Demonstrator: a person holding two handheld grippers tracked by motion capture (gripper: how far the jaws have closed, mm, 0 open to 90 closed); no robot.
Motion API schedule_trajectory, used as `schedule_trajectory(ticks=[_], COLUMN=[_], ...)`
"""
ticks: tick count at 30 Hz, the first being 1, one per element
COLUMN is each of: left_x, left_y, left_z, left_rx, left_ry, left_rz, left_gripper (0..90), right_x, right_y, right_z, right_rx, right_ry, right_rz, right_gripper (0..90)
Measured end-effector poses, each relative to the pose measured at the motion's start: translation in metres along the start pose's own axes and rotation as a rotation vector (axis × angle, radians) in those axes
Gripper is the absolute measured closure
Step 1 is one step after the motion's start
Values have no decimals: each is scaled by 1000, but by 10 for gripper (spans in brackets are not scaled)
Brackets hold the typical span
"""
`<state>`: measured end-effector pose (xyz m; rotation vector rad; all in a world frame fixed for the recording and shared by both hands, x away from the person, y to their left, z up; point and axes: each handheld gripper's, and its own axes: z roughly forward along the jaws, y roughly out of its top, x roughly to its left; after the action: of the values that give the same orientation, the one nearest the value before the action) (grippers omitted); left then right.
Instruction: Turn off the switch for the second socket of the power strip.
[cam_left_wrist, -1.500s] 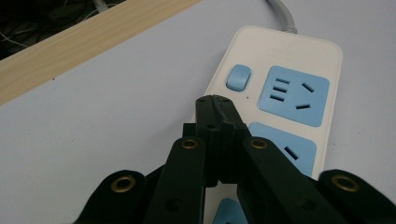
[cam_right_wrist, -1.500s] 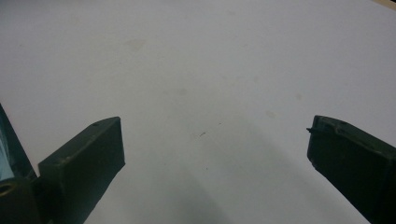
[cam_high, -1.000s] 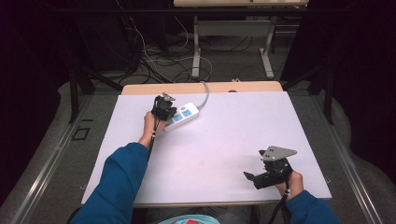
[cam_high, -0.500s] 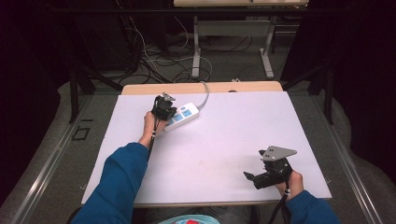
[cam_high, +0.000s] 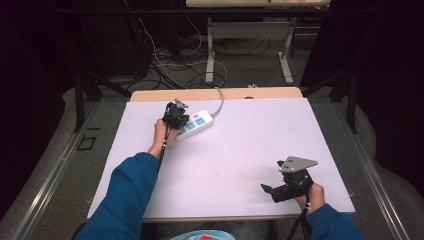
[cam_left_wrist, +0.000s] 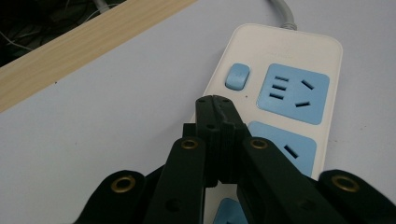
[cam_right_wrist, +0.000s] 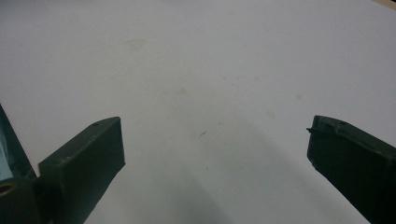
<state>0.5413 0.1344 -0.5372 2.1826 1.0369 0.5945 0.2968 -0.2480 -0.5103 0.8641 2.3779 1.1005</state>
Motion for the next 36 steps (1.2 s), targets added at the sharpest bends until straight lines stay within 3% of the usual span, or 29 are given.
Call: schedule_trajectory(ticks=[22, 36], left_x=[-3, -5], left_y=[2, 4], left_z=[0, -3], left_rx=[8, 9], left_ry=[16, 23], left_rz=[36, 36], left_gripper=[900, 900], right_x=[0, 0], right_y=[0, 0], right_z=[0, 0], right_rx=[-4, -5], right_ry=[-3, -5], right_rz=[2, 7], right_gripper=[37, 38])
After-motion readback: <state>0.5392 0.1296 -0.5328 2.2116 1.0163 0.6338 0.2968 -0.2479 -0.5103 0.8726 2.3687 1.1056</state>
